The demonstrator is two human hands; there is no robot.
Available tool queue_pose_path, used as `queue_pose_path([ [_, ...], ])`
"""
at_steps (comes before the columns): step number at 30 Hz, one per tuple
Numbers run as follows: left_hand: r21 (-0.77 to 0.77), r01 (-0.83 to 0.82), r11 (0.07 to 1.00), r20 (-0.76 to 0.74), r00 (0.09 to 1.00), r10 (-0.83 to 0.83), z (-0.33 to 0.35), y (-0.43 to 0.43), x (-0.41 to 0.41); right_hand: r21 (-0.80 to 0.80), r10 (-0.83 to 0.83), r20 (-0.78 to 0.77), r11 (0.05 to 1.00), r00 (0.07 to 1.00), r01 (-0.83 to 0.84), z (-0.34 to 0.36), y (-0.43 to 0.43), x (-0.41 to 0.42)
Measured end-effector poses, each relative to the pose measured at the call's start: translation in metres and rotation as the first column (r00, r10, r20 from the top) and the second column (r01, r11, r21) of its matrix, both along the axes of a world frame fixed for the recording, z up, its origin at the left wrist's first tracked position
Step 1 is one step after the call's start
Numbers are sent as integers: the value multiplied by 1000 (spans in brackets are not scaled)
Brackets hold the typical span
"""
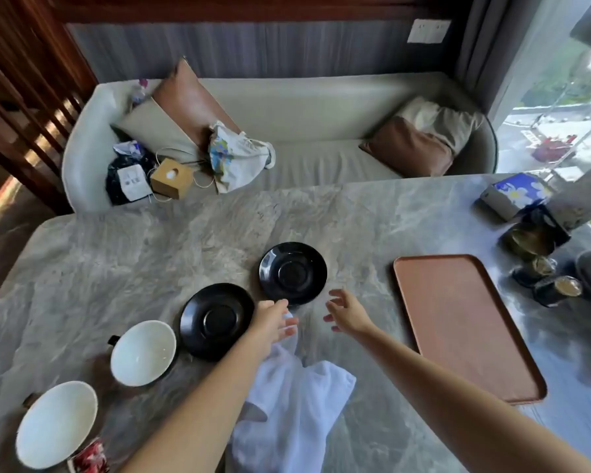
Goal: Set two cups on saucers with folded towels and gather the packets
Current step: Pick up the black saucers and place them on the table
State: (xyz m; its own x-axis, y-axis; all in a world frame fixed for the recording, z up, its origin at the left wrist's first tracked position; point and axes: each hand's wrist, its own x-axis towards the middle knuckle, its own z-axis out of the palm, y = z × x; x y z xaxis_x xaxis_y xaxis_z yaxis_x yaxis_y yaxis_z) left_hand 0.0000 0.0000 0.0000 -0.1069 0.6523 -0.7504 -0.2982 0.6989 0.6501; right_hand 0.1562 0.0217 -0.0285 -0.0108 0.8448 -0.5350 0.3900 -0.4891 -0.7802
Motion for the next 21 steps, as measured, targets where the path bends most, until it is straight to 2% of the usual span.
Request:
queue_pose_path([
  [4,-141,-134,981,72,987,145,-19,21,6,-37,-68,-4,997,998,68,-13,25,-3],
  [7,-193,-190,963,14,980,197,-35,31,11,-34,-83,-2,996,997,83,-23,37,-8],
  [14,-88,-74,993,-219,974,53,-54,33,15,71,-41,108,997,993,33,-44,53,-14],
  [21,-102,-66,993,-167,985,48,-54,23,12,89,-4,139,996,990,-9,-45,54,-18],
])
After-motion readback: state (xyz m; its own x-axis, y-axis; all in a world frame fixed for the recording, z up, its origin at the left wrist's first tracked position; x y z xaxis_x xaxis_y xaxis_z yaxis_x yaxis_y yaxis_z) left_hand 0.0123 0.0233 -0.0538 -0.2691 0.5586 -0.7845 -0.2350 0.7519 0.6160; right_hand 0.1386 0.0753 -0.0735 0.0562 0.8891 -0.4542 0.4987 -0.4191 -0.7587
